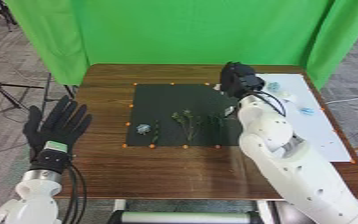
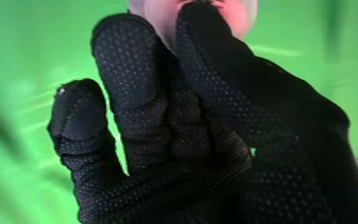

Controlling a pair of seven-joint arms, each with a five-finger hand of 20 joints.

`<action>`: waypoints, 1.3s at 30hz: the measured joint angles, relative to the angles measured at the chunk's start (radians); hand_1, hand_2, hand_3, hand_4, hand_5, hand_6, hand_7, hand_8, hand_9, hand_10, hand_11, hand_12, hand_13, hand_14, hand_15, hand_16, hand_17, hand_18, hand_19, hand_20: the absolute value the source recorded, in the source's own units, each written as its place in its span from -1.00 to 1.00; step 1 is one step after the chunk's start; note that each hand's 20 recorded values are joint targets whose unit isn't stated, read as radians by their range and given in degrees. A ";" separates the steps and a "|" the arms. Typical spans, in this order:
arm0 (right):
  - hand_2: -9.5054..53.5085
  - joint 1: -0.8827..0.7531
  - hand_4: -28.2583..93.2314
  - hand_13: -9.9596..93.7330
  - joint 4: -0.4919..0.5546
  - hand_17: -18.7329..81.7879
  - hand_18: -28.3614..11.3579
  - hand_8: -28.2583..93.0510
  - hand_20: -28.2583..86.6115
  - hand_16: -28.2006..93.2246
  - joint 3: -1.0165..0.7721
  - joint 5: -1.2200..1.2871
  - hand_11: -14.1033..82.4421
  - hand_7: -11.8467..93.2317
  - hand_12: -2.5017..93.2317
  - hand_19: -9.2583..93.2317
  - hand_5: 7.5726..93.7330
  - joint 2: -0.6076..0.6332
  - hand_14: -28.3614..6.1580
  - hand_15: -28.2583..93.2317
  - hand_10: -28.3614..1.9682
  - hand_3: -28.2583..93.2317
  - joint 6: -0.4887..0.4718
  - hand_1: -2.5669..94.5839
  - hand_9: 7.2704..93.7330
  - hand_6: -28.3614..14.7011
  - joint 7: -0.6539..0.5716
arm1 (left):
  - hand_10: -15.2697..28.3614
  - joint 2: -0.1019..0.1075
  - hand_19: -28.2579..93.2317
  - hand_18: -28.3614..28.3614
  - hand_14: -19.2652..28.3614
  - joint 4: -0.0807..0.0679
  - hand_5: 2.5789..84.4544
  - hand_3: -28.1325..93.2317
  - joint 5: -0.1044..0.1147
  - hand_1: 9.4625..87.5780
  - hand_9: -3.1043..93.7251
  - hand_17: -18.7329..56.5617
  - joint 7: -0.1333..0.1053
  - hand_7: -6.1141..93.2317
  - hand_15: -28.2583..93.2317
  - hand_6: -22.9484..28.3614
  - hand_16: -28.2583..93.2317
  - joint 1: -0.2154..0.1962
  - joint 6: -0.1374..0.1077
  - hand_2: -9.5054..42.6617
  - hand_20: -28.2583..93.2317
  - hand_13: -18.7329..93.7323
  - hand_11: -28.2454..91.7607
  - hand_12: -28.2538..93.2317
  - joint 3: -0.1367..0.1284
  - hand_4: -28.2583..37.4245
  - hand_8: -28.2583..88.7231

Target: Arrange flowers

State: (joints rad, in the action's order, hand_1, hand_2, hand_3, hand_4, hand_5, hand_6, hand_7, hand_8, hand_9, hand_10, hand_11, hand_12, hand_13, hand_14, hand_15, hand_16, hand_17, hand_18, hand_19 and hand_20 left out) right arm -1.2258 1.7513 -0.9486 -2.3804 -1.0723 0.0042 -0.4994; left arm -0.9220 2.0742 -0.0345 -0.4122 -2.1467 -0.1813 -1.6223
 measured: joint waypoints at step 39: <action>-1.00 0.099 -1.00 0.56 -0.377 0.17 -0.62 -0.55 0.07 0.16 0.190 -0.238 -0.55 -0.20 -0.24 0.89 0.39 -0.387 0.38 0.21 0.21 0.65 -0.047 0.26 0.64 0.22 0.196 | 0.28 0.045 0.07 0.49 0.46 -0.032 -0.12 0.64 -0.013 -0.52 -0.18 -0.64 -0.015 -0.59 0.15 0.14 -0.69 0.089 -0.013 -0.11 -0.40 -0.17 -0.16 -0.38 0.089 -1.00 -0.69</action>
State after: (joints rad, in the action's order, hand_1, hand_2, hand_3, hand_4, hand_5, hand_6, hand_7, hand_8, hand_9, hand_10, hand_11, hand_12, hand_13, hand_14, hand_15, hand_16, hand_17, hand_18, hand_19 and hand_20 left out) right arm -1.1269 1.3743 -0.7585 -2.6186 -1.4591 -0.0428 -0.3036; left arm -0.8773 2.0418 -0.0475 -0.4268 -2.0576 -0.1946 -1.5331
